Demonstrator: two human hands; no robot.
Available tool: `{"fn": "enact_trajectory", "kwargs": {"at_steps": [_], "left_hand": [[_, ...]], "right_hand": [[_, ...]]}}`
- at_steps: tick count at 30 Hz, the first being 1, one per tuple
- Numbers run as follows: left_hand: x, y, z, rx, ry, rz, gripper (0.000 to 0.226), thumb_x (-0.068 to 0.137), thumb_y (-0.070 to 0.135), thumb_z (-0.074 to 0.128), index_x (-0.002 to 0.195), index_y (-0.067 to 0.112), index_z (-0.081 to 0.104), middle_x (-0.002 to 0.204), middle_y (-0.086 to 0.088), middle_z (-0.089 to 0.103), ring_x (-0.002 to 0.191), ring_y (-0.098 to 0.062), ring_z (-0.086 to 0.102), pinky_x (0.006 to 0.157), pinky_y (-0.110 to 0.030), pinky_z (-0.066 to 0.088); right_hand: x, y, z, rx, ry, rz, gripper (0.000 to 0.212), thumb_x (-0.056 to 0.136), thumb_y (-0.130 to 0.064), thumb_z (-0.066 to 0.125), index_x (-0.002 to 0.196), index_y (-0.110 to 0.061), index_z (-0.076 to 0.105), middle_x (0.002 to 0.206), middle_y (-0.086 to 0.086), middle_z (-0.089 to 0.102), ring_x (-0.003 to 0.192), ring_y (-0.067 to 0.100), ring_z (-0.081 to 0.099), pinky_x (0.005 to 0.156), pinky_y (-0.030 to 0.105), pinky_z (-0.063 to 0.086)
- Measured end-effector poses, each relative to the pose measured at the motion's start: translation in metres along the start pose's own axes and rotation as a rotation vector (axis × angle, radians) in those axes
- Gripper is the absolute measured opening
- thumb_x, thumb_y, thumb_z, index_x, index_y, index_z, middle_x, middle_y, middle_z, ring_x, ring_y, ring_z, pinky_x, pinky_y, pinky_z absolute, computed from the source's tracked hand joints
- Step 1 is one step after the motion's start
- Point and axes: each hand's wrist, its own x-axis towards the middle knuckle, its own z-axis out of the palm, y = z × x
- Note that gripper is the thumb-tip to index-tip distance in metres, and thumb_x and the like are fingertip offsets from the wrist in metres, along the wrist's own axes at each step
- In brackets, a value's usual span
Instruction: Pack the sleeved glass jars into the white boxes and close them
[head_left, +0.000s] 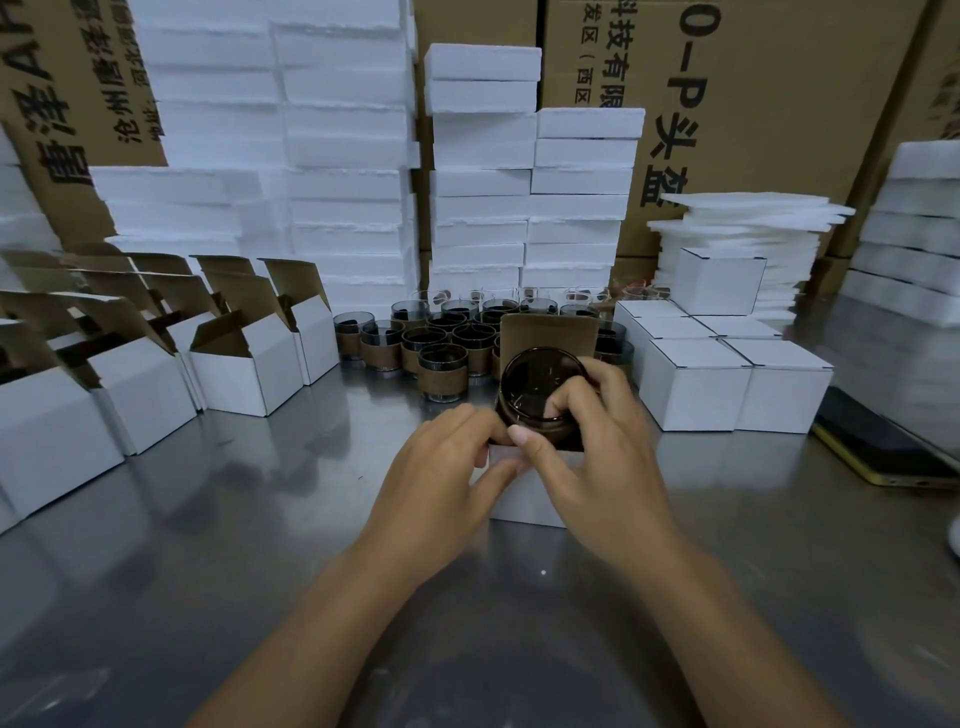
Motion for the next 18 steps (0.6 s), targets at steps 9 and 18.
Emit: {"fn": "enact_trajectory", "kwargs": {"at_steps": [9, 18], "left_hand": [[-0.001, -0.001, 0.0, 0.002, 0.002, 0.01, 0.011, 0.085, 0.032, 0.059, 0.081, 0.025, 0.052, 0.069, 0.021, 0.036, 0.07, 0.002, 0.041, 0.06, -0.013, 0.028], [0.0, 0.0, -0.003, -0.031, 0.082, -0.012, 0.018, 0.085, 0.046, 0.051, 0.101, 0.038, 0.055, 0.064, 0.016, 0.04, 0.067, -0.006, 0.047, 0.056, -0.016, 0.033]], "right_hand": [[-0.002, 0.013, 0.006, -0.059, -0.147, 0.008, 0.016, 0.095, -0.032, 0.043, 0.081, -0.025, 0.047, 0.151, -0.006, 0.022, 0.138, 0.016, 0.02, 0.108, 0.041, 0.026], [0.003, 0.006, 0.005, 0.114, 0.116, 0.007, 0.024, 0.093, -0.024, 0.037, 0.091, -0.018, 0.061, 0.119, -0.013, 0.05, 0.121, 0.008, 0.043, 0.098, 0.028, 0.035]]}}
